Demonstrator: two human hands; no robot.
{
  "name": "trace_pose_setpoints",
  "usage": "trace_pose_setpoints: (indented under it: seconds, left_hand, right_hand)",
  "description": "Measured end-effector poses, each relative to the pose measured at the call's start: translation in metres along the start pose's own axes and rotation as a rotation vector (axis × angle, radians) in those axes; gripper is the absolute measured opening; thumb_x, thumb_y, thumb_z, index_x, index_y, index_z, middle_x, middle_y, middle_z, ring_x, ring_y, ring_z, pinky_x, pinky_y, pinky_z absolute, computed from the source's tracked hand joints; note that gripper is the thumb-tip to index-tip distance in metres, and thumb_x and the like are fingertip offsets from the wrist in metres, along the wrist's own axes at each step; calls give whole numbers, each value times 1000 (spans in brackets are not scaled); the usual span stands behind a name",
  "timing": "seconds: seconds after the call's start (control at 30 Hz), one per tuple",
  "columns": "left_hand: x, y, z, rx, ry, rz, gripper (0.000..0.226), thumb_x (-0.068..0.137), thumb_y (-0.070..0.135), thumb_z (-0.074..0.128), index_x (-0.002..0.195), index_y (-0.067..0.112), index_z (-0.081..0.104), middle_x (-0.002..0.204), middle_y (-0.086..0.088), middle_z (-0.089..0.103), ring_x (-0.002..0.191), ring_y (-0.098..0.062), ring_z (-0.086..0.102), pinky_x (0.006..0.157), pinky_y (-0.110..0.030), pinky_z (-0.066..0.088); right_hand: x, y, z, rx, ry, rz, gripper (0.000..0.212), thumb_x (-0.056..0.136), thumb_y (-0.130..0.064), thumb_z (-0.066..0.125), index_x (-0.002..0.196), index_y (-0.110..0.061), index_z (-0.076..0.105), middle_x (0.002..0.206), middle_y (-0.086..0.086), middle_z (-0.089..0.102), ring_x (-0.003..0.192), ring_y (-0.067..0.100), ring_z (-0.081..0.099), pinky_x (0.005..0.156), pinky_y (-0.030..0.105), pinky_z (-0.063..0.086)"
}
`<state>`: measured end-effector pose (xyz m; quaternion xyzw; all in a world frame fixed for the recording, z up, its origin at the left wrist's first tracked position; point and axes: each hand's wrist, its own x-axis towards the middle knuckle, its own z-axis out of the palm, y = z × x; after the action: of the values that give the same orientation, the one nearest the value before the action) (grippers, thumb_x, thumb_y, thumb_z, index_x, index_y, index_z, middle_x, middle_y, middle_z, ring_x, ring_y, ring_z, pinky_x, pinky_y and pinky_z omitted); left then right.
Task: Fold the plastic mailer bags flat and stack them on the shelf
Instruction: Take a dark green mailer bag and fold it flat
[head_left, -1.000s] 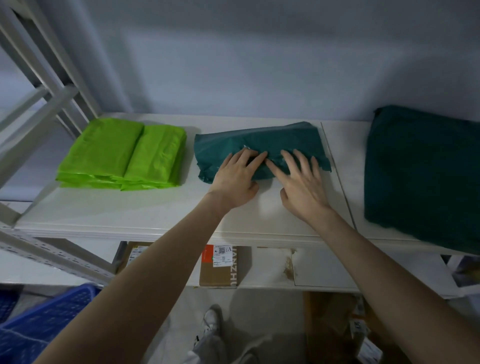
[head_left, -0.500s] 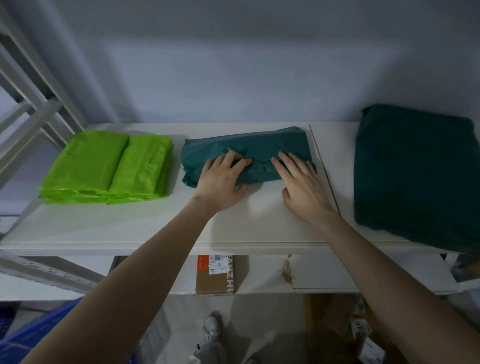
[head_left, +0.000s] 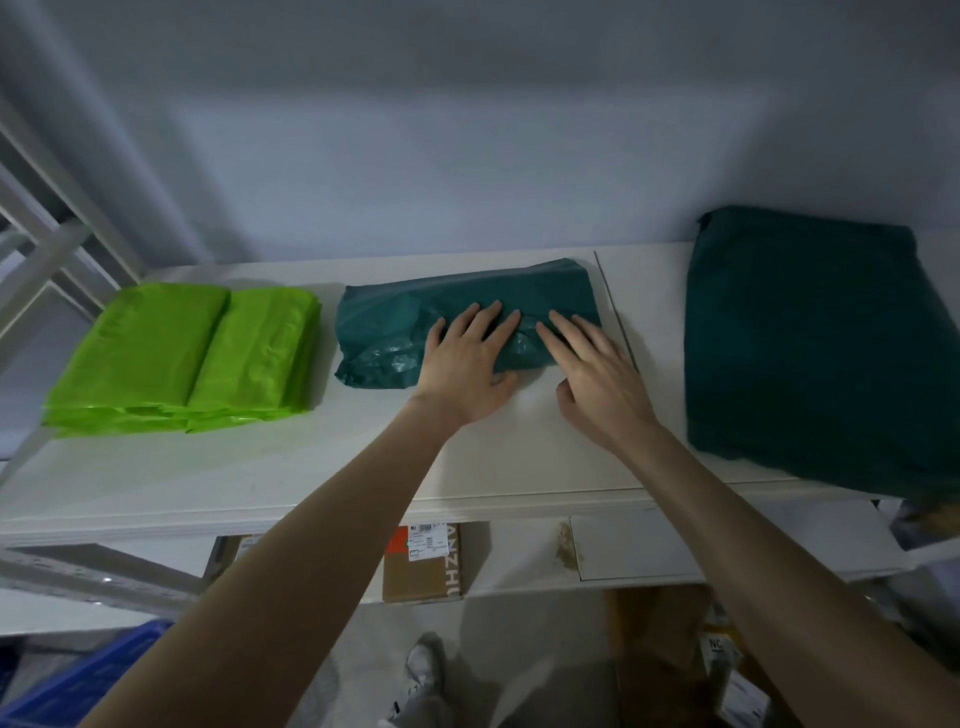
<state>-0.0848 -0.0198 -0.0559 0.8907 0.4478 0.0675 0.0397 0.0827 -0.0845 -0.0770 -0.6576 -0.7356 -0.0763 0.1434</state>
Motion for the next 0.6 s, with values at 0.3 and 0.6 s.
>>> trace_pose_setpoints:
  seconds: [0.3, 0.6]
  left_hand:
    - [0, -6, 8, -14, 67, 14, 70, 87, 42, 50, 149, 31, 18, 156, 4, 17, 145, -18, 10, 116, -42, 6]
    - [1, -8, 14, -16, 121, 20, 70, 84, 40, 54, 147, 27, 24, 154, 2, 23, 144, -22, 15, 115, -45, 8]
  right_hand:
    - [-12, 20, 8, 84, -78, 96, 65, 82, 2, 50, 145, -8, 32, 153, 11, 28, 134, 32, 34, 109, 45, 34]
    - [-26, 46, 29, 64, -167, 153, 40, 95, -12, 39, 133, -3, 46, 143, 13, 41, 133, 28, 35, 110, 45, 30]
